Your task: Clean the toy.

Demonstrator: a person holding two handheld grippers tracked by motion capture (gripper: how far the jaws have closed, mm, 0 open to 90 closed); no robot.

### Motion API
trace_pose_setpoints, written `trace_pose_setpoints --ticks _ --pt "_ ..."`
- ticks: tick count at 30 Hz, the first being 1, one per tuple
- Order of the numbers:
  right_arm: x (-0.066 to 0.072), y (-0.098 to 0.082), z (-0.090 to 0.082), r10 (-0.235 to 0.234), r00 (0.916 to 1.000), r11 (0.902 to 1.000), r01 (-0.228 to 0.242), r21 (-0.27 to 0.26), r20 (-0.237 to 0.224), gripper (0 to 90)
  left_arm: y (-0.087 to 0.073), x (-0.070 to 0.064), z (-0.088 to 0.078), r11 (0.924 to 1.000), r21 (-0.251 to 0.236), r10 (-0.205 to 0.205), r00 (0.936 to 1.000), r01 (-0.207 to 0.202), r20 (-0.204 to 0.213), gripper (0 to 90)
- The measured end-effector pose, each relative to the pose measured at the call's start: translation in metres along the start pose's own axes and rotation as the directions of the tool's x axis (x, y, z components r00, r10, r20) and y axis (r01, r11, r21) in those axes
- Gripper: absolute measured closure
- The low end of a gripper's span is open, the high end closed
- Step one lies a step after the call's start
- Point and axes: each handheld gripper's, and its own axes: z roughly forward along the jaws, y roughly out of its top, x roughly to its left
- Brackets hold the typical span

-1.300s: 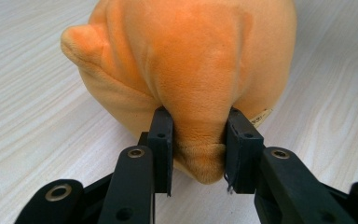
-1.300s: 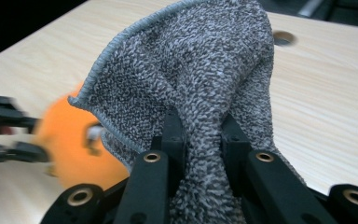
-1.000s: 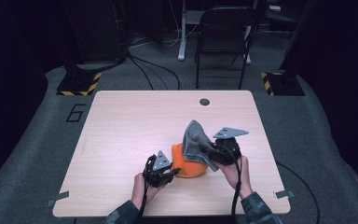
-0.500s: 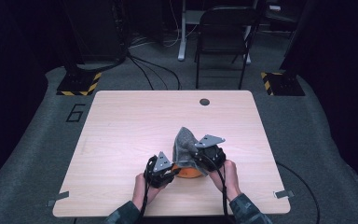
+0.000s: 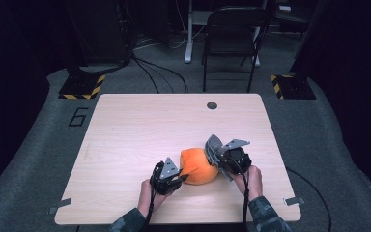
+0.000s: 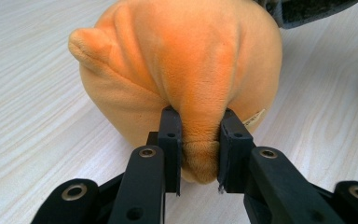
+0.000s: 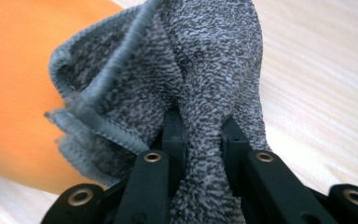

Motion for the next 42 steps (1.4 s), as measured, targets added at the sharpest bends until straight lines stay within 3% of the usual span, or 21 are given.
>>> trace_pose_setpoints --ticks 8,11,13,16,19,23,26,27,33,42 --pt "-0.016 -0.010 0.015 0.043 0.9990 0.9964 -0.043 0.073 0.008 76.7 0.000 0.002 0.000 1.0000 -0.002 -0.007 0.9999 0.007 0.008 74.1" --pt "-0.019 -0.003 -0.001 0.051 0.9986 0.9986 -0.051 0.015 0.014 76.7 -0.001 0.002 -0.001 1.0000 -0.004 -0.008 0.9999 0.008 0.008 74.0" --pt "-0.016 0.005 -0.018 0.054 0.9985 0.9972 -0.055 -0.051 -0.010 76.7 0.000 0.002 -0.001 1.0000 -0.002 -0.001 1.0000 0.001 0.007 74.0" --pt "0.000 0.021 -0.042 0.020 0.9969 0.9891 -0.031 -0.144 -0.076 76.7 0.001 0.001 -0.001 1.0000 0.002 0.007 1.0000 -0.007 0.004 74.0" --pt "0.031 0.035 -0.052 -0.054 0.9898 0.9803 0.027 -0.196 -0.132 76.7 0.001 0.001 -0.001 1.0000 0.001 0.005 1.0000 -0.005 0.006 74.0" --pt "0.071 0.044 -0.044 -0.144 0.9751 0.9739 0.110 -0.198 -0.168 76.6 0.001 0.000 -0.001 1.0000 0.000 0.010 1.0000 -0.010 -0.002 74.0" --pt "0.082 0.043 -0.026 -0.190 0.9703 0.9726 0.165 -0.163 -0.149 76.5 0.000 0.000 -0.001 1.0000 0.000 0.005 1.0000 -0.005 -0.002 74.0" --pt "0.083 0.041 -0.021 -0.187 0.9728 0.9747 0.166 -0.150 -0.137 76.6 0.000 0.000 -0.001 1.0000 0.004 0.008 1.0000 -0.008 -0.002 74.0" --pt "0.076 0.035 -0.019 -0.200 0.9735 0.9733 0.185 -0.136 -0.110 76.6 0.000 -0.001 0.000 1.0000 0.002 0.009 1.0000 -0.009 0.001 74.0" --pt "0.043 0.022 -0.023 -0.132 0.9891 0.9861 0.124 -0.111 -0.065 76.5 0.000 0.000 0.000 1.0000 0.005 0.001 1.0000 -0.001 0.007 74.0"
